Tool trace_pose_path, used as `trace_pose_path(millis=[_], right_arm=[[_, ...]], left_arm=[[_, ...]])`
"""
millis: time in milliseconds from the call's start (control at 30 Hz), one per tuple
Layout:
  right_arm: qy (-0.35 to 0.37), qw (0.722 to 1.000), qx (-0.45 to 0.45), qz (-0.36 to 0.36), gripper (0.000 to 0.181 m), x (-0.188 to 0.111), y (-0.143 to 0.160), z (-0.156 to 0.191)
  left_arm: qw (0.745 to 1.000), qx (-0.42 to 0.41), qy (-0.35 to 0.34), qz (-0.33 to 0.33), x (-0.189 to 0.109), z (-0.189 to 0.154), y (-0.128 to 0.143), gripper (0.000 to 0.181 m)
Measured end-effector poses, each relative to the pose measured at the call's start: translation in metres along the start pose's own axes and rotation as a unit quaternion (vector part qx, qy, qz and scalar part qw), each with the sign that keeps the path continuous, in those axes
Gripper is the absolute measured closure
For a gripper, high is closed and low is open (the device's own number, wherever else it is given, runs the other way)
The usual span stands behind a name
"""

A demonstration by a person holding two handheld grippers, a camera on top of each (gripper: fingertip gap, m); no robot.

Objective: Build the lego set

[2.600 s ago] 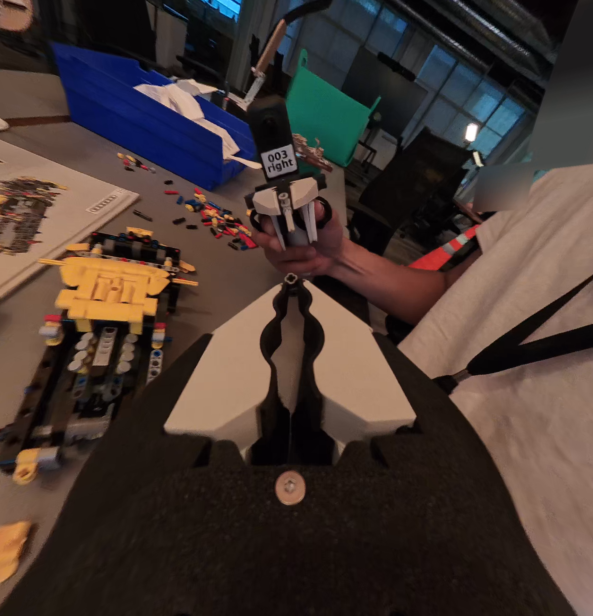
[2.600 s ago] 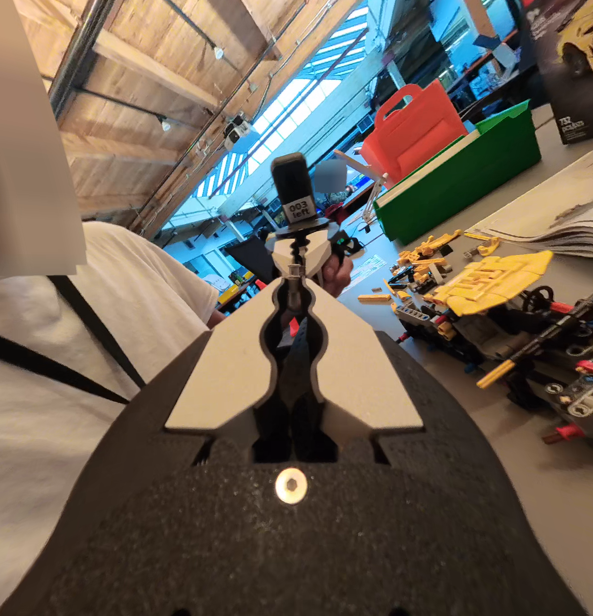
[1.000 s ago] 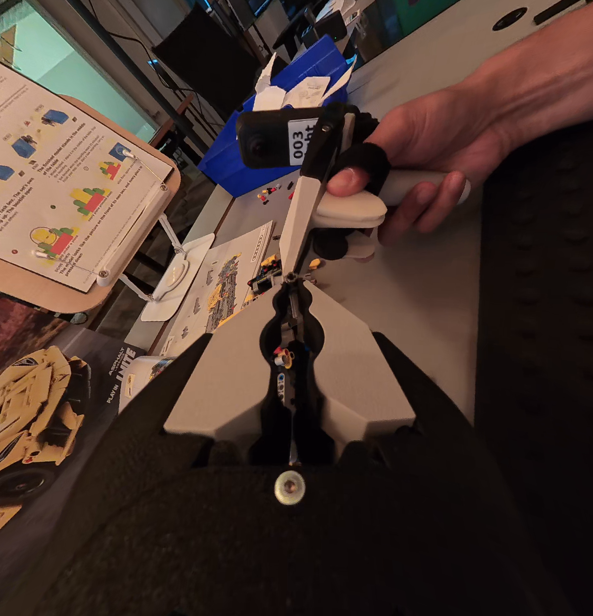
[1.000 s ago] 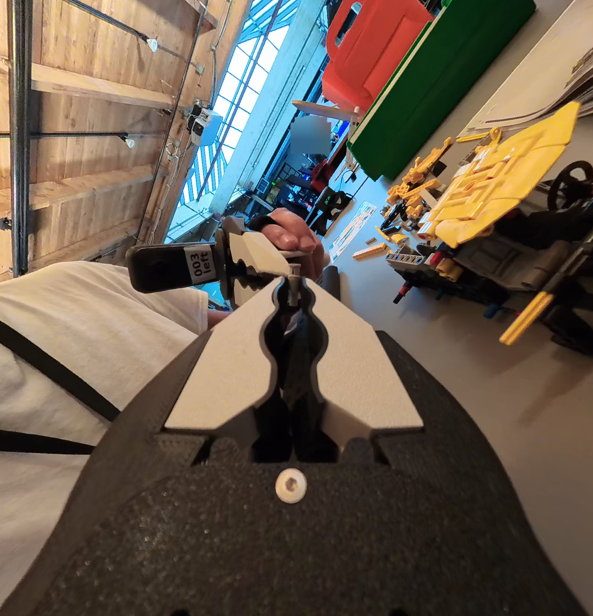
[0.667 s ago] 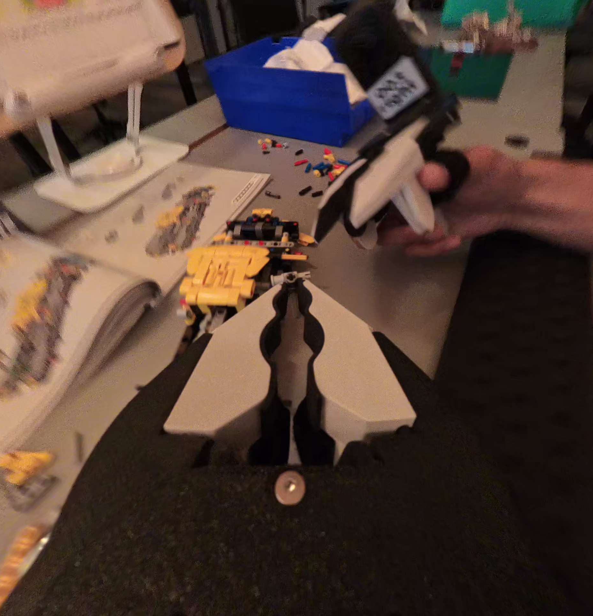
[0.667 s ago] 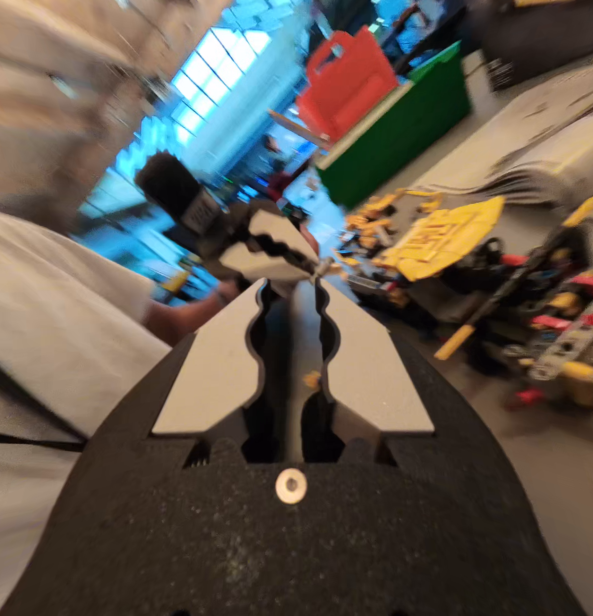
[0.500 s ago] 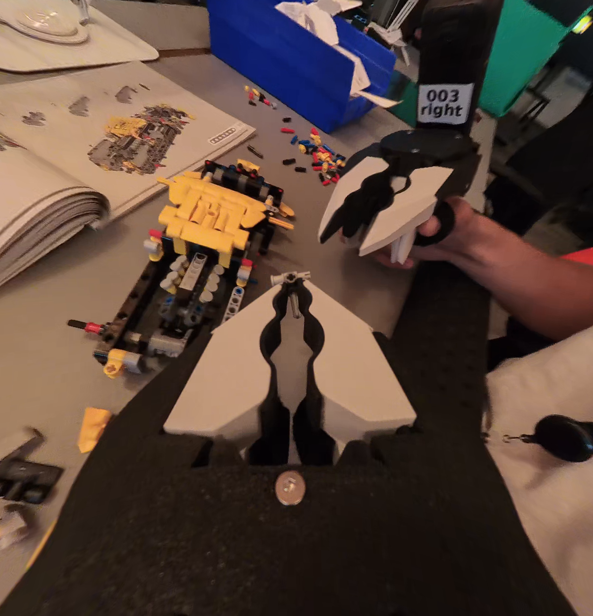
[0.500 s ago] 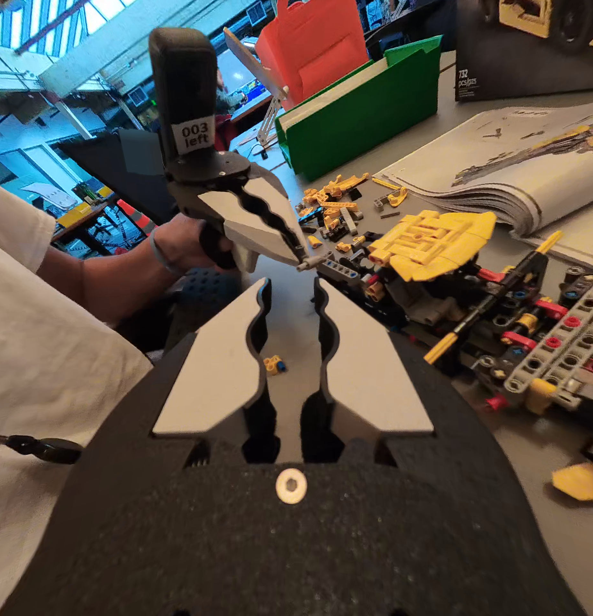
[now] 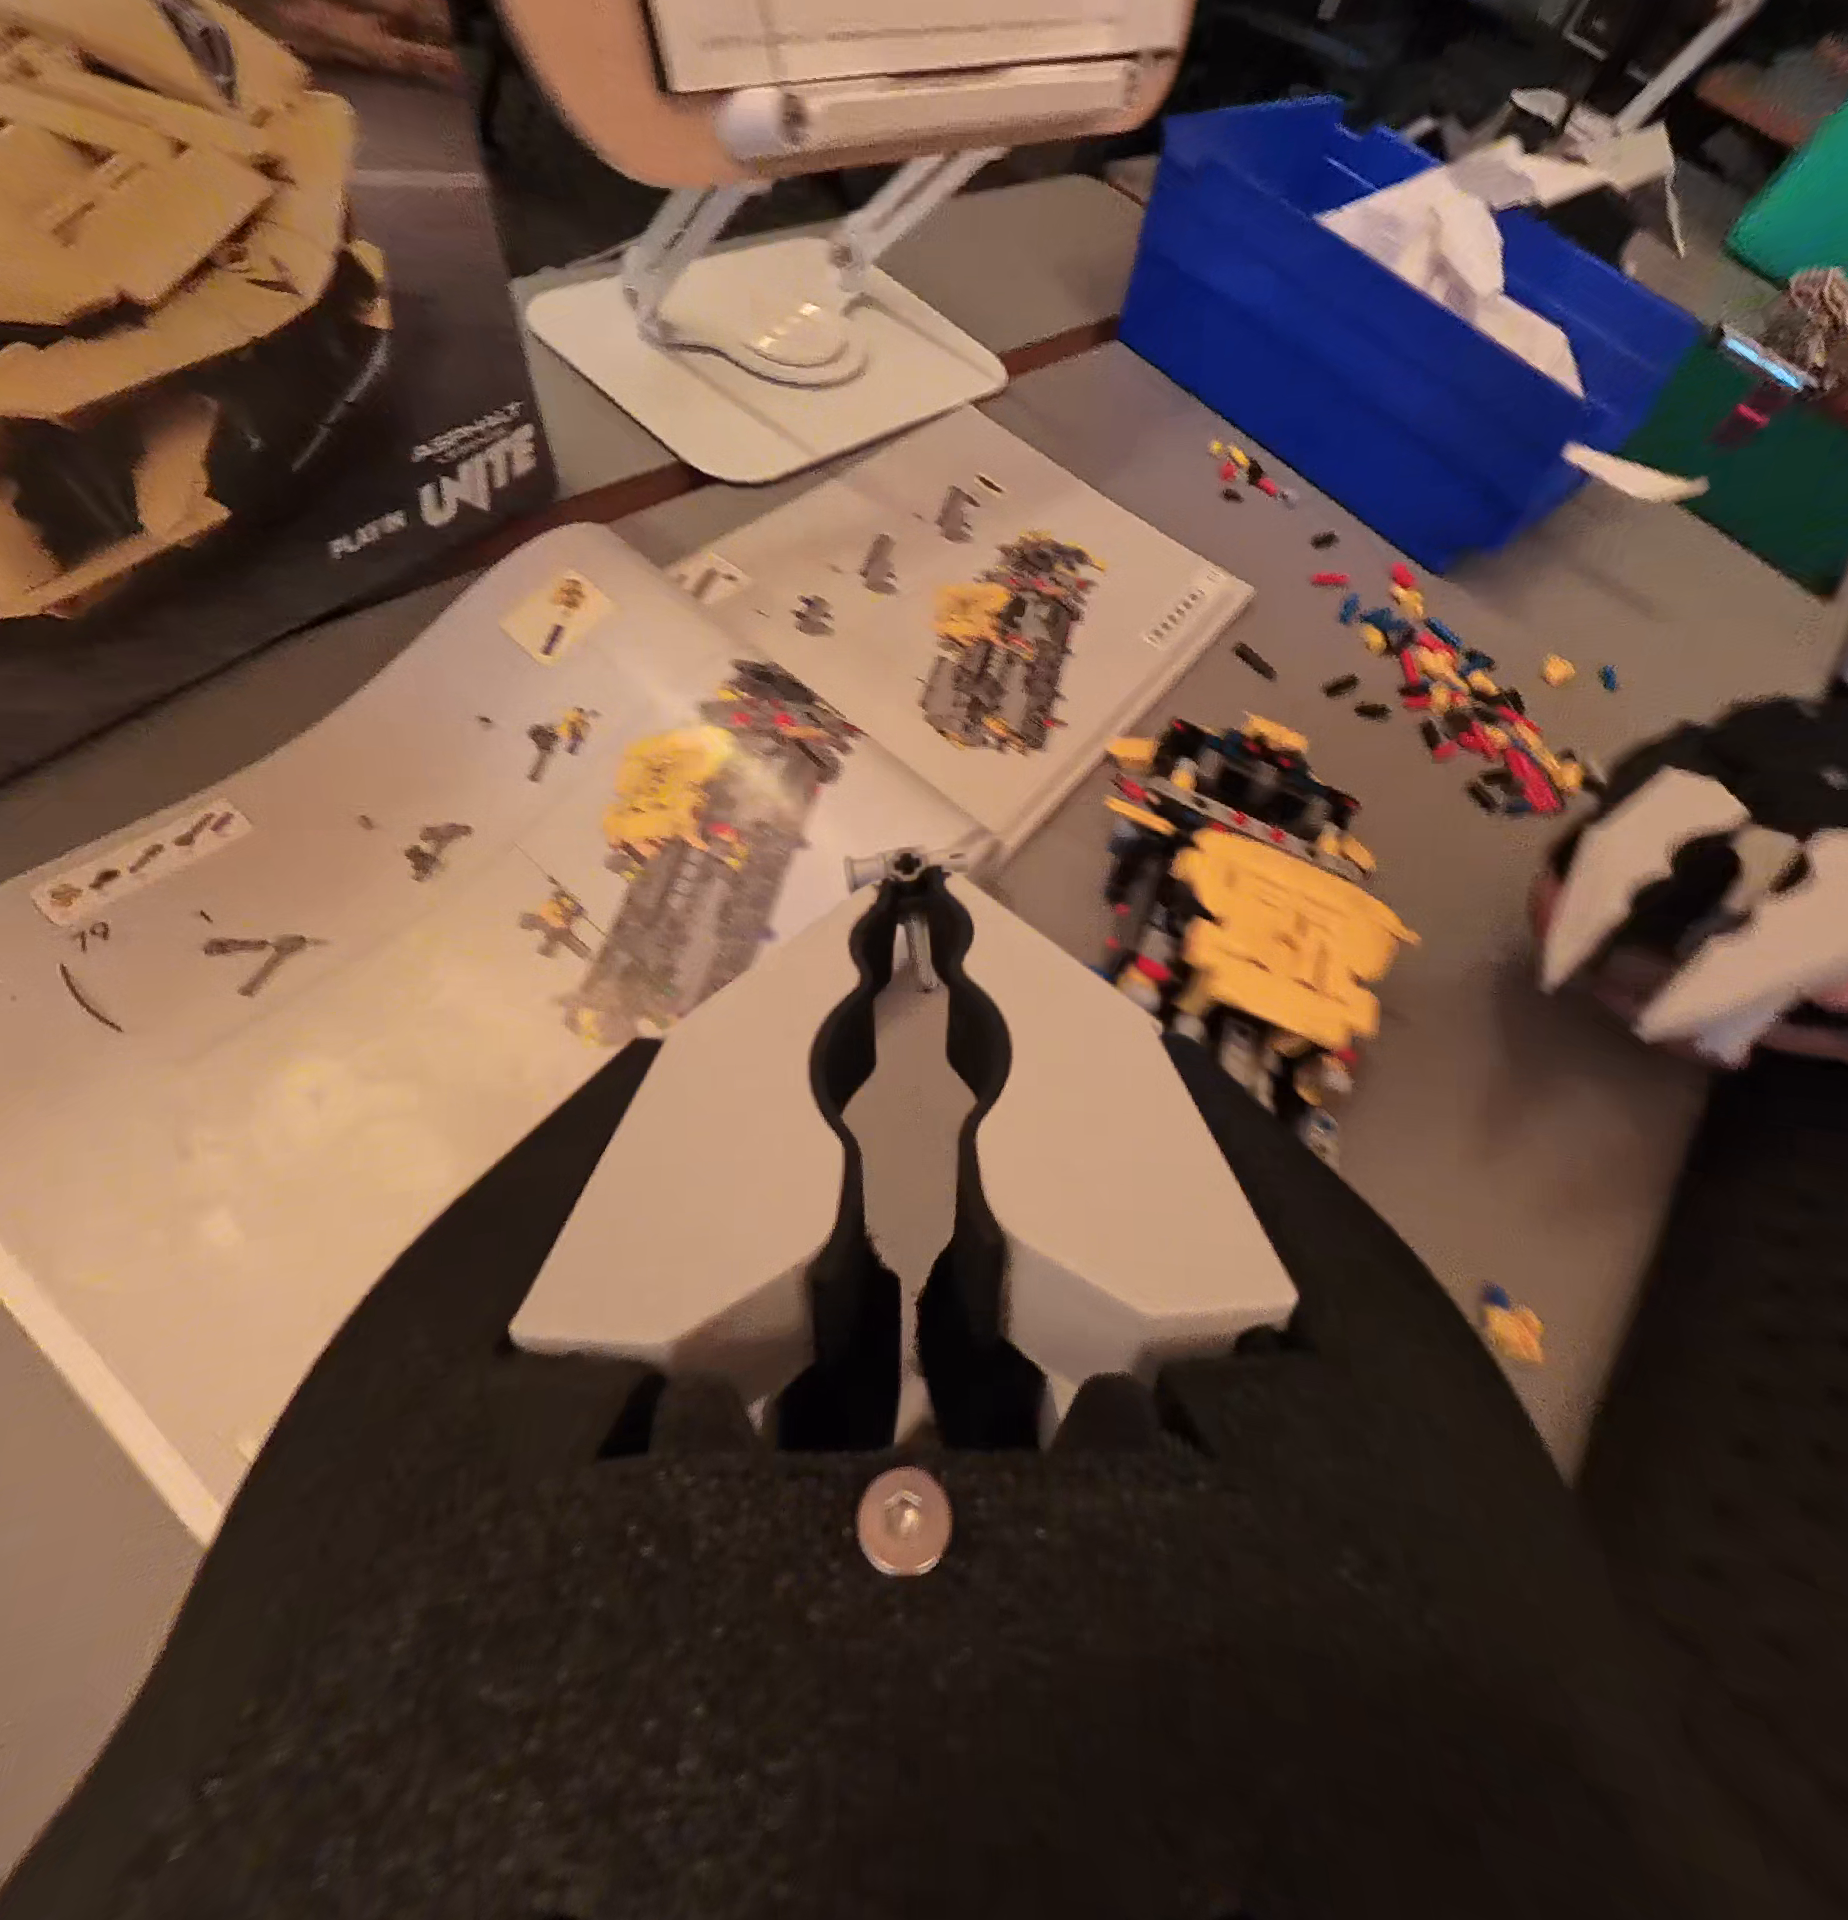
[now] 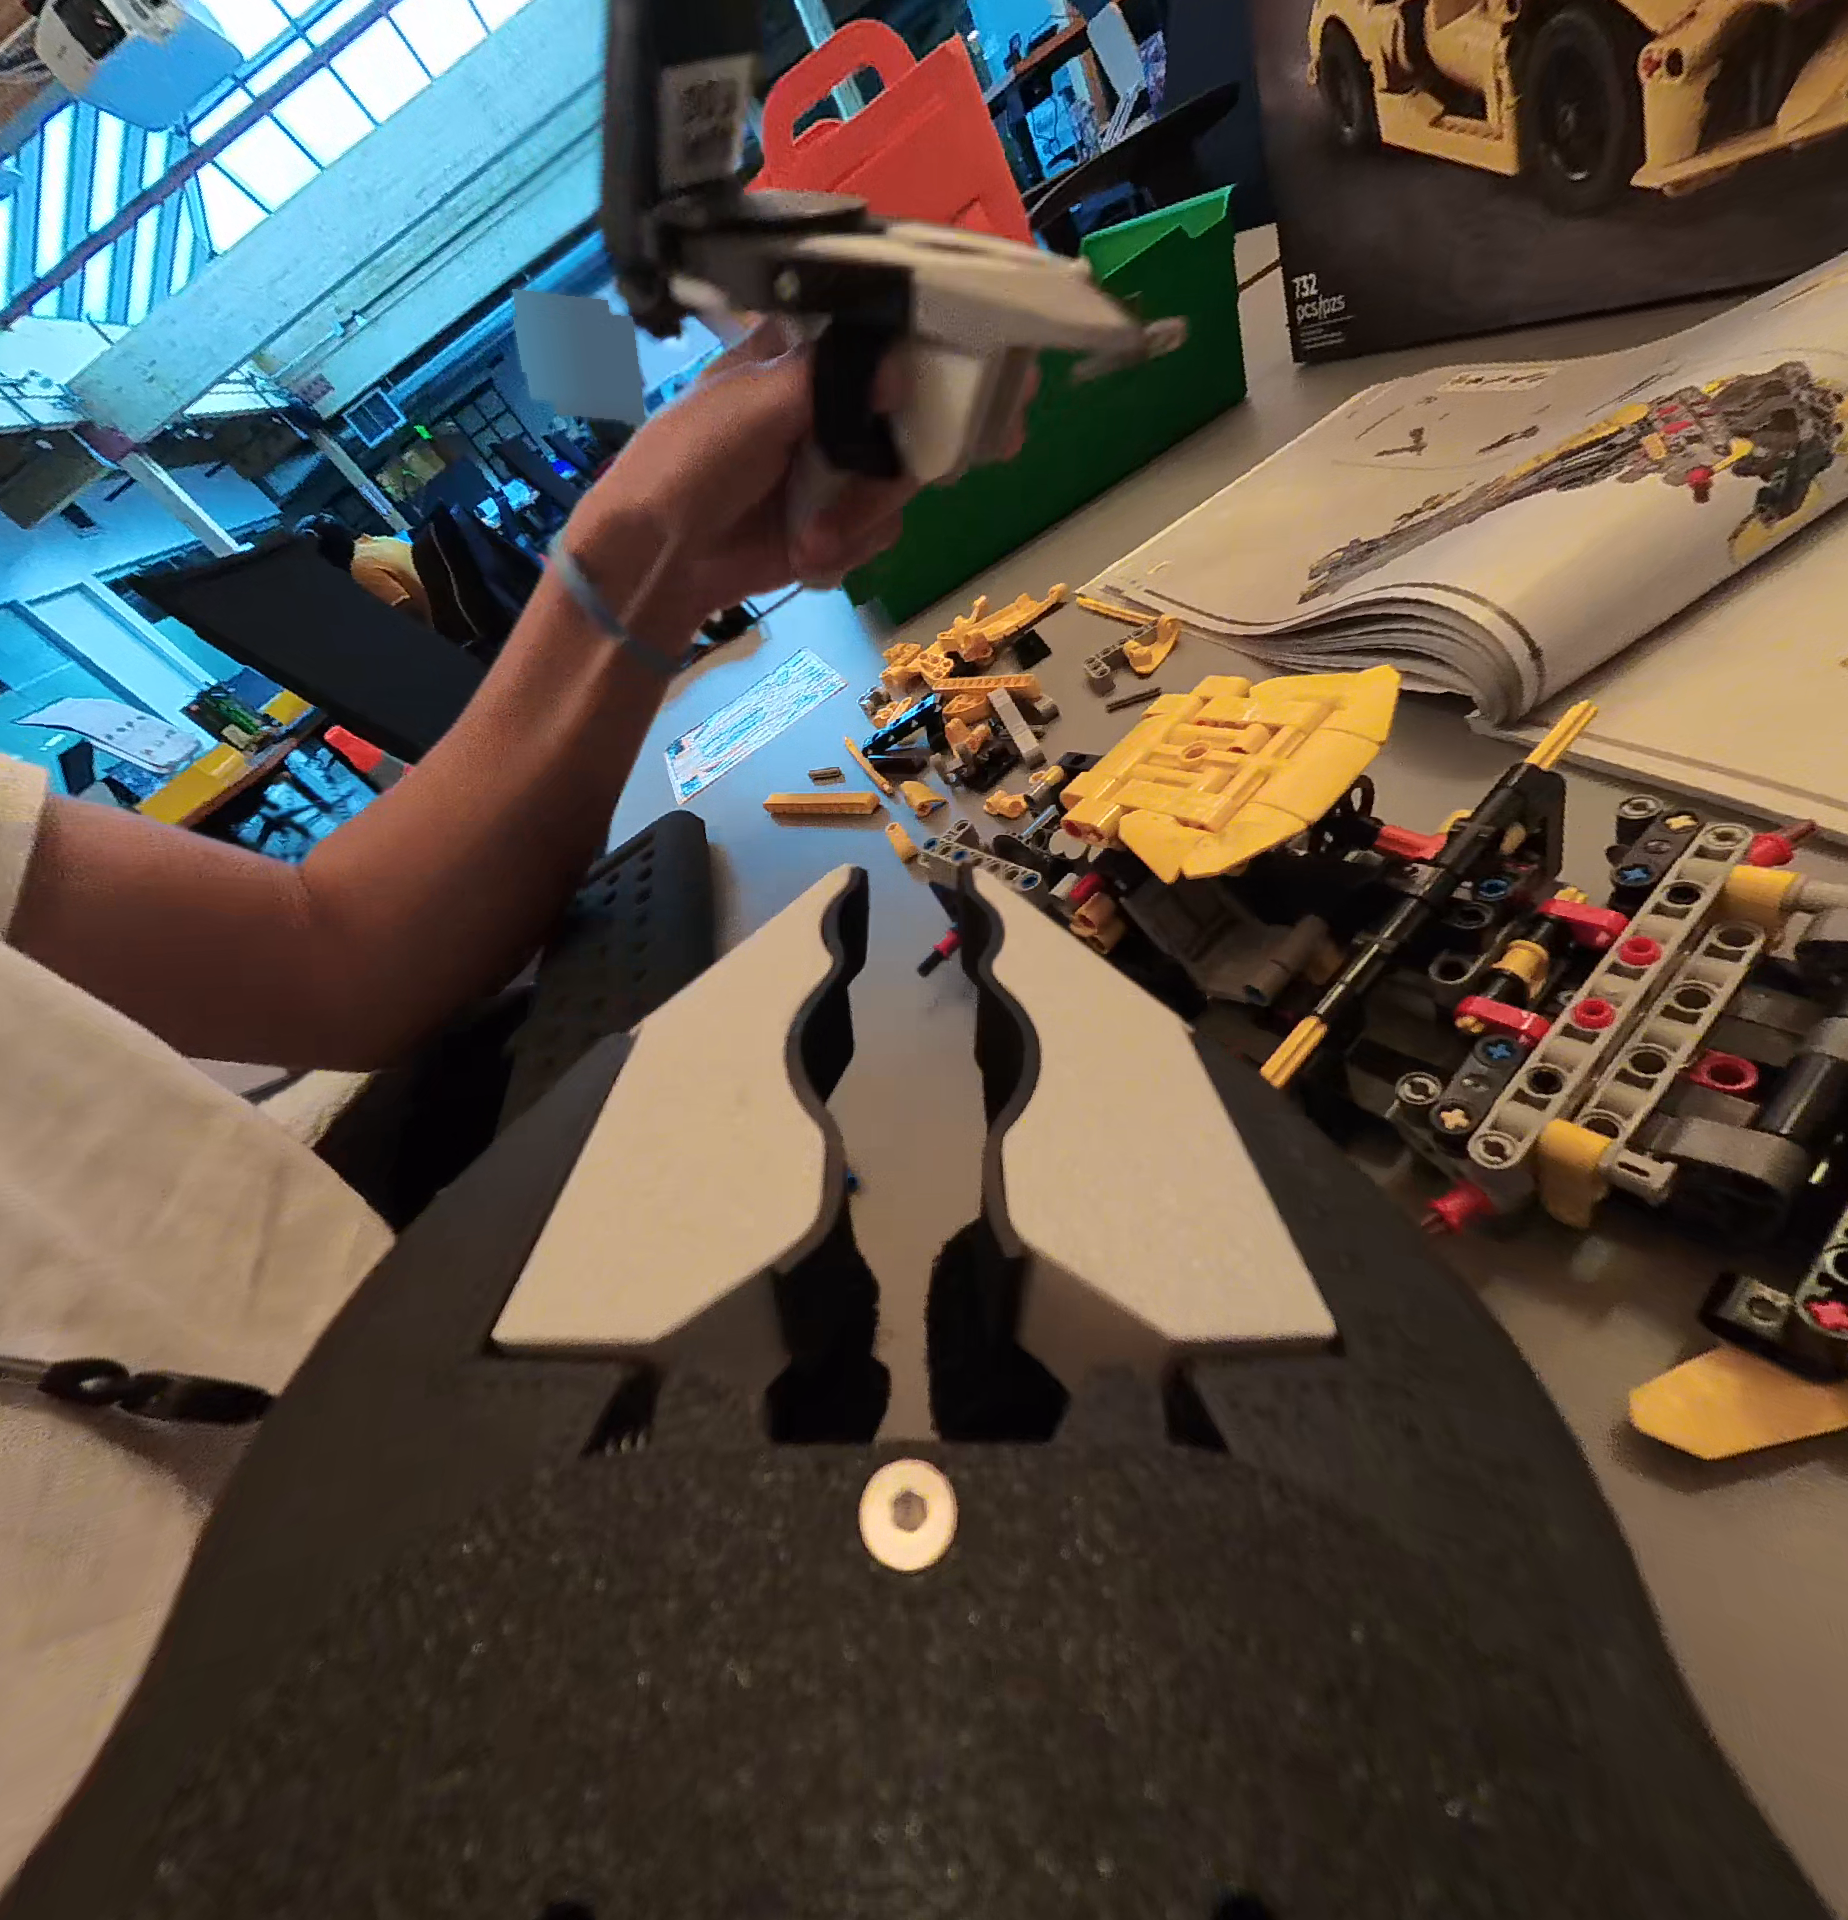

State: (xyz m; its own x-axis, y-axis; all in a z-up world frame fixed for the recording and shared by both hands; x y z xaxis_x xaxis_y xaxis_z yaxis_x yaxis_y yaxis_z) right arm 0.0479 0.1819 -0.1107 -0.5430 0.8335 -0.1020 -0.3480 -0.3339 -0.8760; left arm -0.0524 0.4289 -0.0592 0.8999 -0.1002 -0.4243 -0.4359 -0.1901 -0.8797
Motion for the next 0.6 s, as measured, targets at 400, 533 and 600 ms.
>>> trace_pose_path(millis=[400, 533, 600], right_arm=[[-0.010, 1.000, -0.009, 0.022, 0.159, 0.008, 0.006, 0.002], [-0.008, 1.000, -0.021, 0.021, 0.158, 0.009, 0.008, 0.004], [-0.006, 0.999, -0.025, 0.021, 0.158, 0.008, 0.008, 0.004]], left_arm=[[1.000, -0.024, -0.010, -0.001, 0.032, 0.035, -0.001, 0.175], [1.000, -0.026, -0.004, 0.001, 0.037, 0.032, 0.001, 0.175], [1.000, -0.018, -0.008, 0.008, 0.039, 0.031, 0.004, 0.175]])
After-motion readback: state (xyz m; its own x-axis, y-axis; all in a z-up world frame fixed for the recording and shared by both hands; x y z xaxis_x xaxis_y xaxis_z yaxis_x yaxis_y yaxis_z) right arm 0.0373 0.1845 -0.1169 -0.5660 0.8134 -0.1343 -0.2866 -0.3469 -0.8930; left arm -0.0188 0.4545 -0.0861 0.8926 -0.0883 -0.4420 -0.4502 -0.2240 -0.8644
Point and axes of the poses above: each gripper's, where its closed fingertips meet, x out along the fingers, y out of its underside, z = x × y across the jaws, the point moved 7 cm from there along -x, back along the fingers, and after that the axes turned 3 degrees about -z, right-handed, at the moved point
